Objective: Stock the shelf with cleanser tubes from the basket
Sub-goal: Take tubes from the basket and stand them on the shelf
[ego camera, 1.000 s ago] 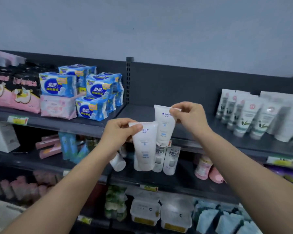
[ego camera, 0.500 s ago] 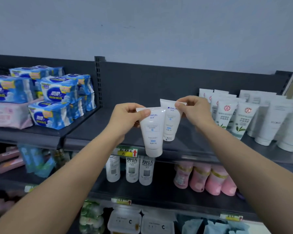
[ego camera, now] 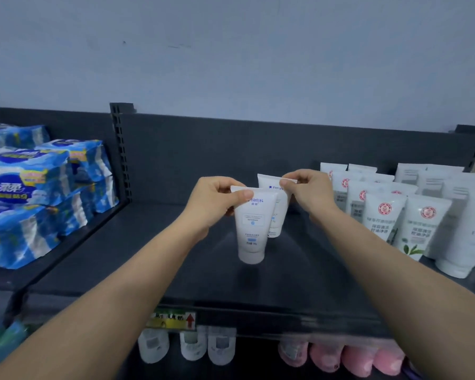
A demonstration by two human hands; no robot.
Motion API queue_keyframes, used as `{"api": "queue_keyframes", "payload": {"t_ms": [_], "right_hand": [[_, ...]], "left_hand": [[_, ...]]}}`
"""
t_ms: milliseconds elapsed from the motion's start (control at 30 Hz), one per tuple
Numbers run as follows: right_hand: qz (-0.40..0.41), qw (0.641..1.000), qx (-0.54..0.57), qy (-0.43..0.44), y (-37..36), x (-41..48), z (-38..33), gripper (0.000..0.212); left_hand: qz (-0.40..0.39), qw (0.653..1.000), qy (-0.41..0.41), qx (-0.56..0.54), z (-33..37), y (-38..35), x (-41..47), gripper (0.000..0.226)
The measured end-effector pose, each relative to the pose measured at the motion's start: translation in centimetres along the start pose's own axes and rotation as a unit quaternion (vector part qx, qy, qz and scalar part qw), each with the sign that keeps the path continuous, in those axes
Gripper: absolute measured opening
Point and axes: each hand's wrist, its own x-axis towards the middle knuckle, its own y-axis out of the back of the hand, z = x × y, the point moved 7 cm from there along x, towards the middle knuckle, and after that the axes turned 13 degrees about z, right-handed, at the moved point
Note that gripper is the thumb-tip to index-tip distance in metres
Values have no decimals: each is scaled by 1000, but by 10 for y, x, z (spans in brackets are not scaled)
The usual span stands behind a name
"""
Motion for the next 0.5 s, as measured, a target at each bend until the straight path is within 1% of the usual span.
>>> {"api": "queue_keyframes", "payload": {"t_ms": [133, 267, 500], "right_hand": [[3, 1000, -9, 1, -18, 21, 11, 21], [-8, 1000, -26, -1, -34, 34, 21, 19], [-26, 999, -22, -4, -53, 51, 29, 18]], "left_hand": [[-13, 1000, 3, 6, -12, -9, 20, 7], [-17, 1000, 13, 10, -22, -13, 34, 8], [-8, 1000, 23, 7, -34, -15, 52, 11]]}}
